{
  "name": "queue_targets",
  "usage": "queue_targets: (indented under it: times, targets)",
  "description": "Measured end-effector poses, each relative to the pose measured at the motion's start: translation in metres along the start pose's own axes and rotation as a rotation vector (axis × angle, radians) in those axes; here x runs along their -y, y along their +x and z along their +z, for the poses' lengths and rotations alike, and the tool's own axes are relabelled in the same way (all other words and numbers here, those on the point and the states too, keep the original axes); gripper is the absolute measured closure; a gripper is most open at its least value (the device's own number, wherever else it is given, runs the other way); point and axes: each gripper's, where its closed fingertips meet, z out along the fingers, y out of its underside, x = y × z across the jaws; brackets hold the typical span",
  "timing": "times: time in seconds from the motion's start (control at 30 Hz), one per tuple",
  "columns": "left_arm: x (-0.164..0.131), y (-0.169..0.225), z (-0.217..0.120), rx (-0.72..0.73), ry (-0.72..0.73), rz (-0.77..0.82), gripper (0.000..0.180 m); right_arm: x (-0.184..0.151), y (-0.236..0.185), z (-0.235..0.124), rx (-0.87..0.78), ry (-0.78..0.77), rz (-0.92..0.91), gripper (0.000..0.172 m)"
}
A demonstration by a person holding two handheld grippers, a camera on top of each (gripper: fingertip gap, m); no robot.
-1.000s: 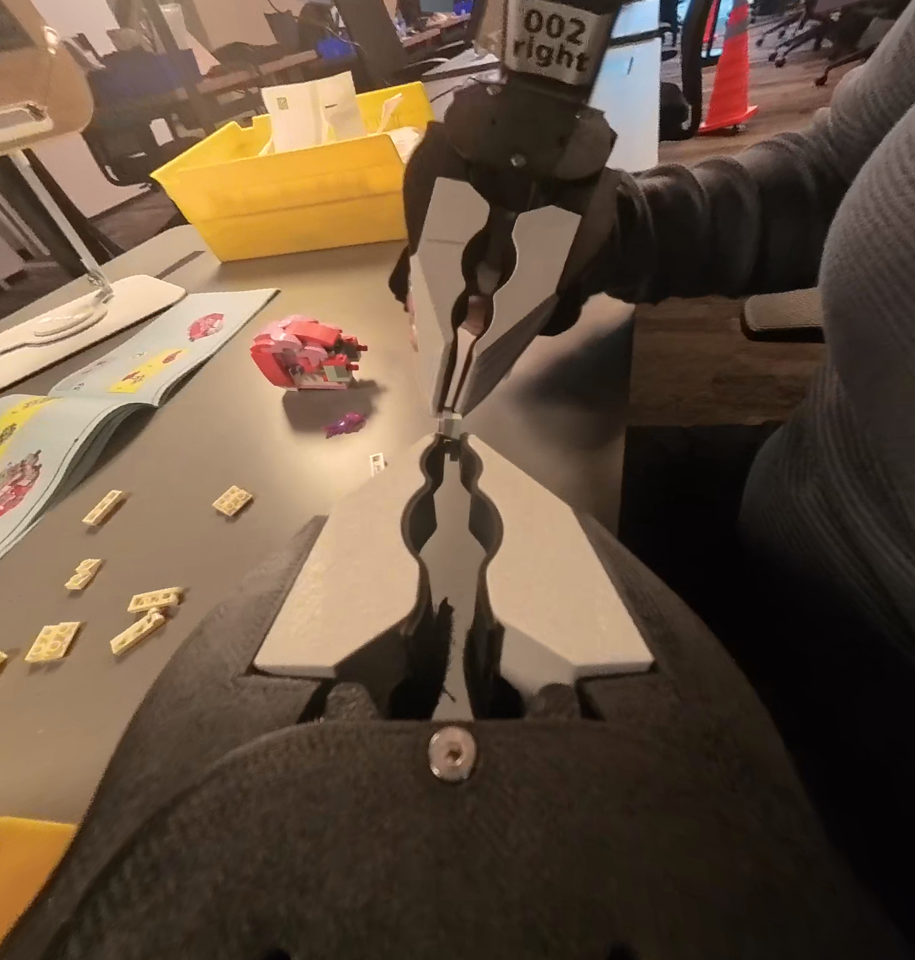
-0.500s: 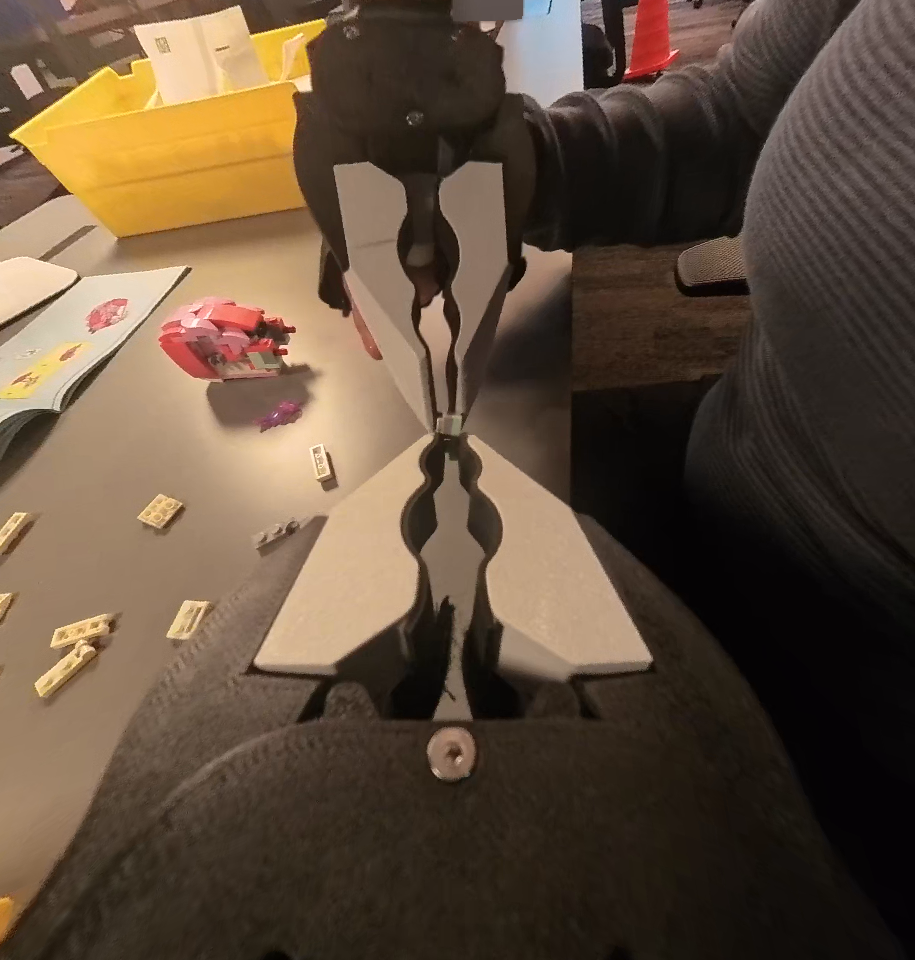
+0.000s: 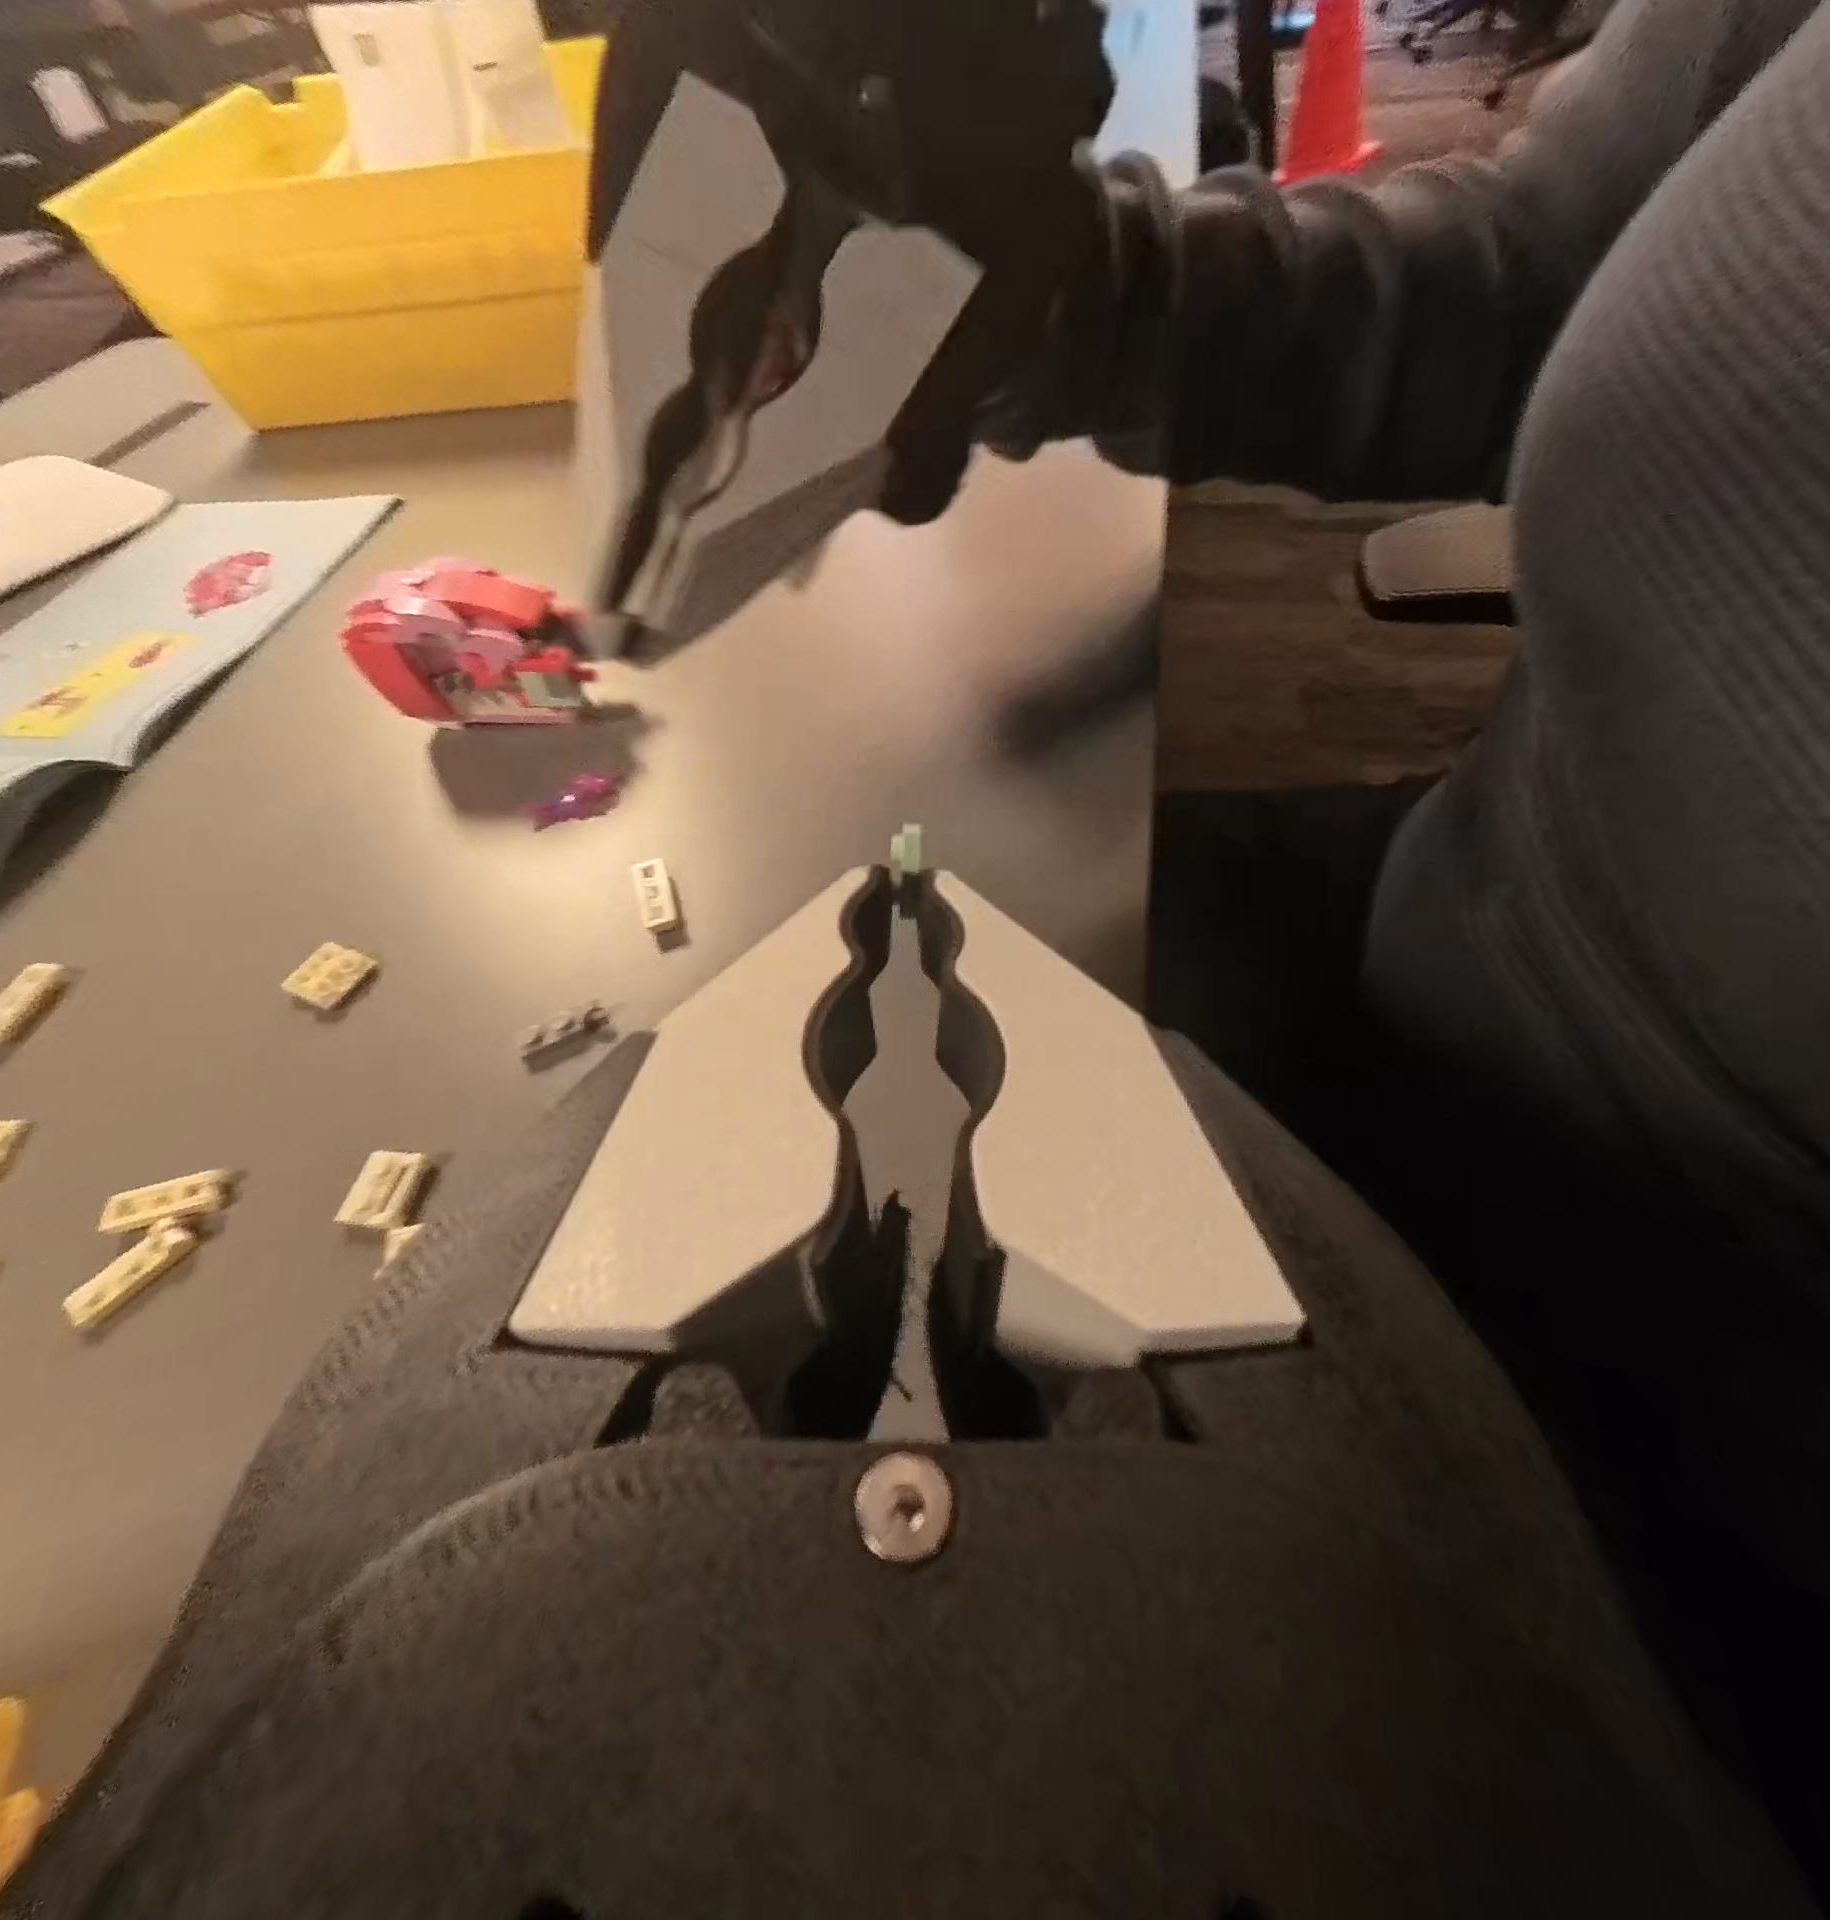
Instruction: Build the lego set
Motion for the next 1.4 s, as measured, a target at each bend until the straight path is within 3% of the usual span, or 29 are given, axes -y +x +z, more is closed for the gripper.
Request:
queue_targets:
  times: [0.07, 0.23, 0.37, 0.57, 1.1, 1.23, 1.4]
  targets:
    - [-0.001, -0.006, -0.002, 0.032, 0.000, 0.009, 0.176, 0.001, -0.008, -0.001, 0.117, 0.016, 0.136, 0.169]
    - [-0.011, -0.010, 0.005, 0.058, -0.082, 0.008, 0.176, -0.018, -0.034, 0.011, 0.287, -0.090, 0.264, 0.169]
    - [-0.018, -0.009, 0.010, 0.062, -0.140, 0.026, 0.176, -0.048, -0.053, 0.018, 0.384, -0.288, 0.280, 0.169]
    - [-0.020, -0.008, 0.011, 0.048, -0.151, 0.022, 0.176, -0.058, -0.060, 0.021, 0.429, -0.404, 0.267, 0.169]
    - [-0.024, -0.007, 0.014, 0.037, -0.189, 0.018, 0.176, -0.043, -0.059, 0.017, 0.419, -0.283, 0.282, 0.153]
    - [-0.024, -0.007, 0.013, 0.039, -0.186, 0.016, 0.176, -0.013, -0.062, 0.015, 0.420, -0.129, 0.214, 0.159]
    - [-0.022, -0.006, 0.012, 0.033, -0.168, 0.018, 0.176, -0.004, -0.068, 0.019, 0.413, -0.104, 0.124, 0.163]
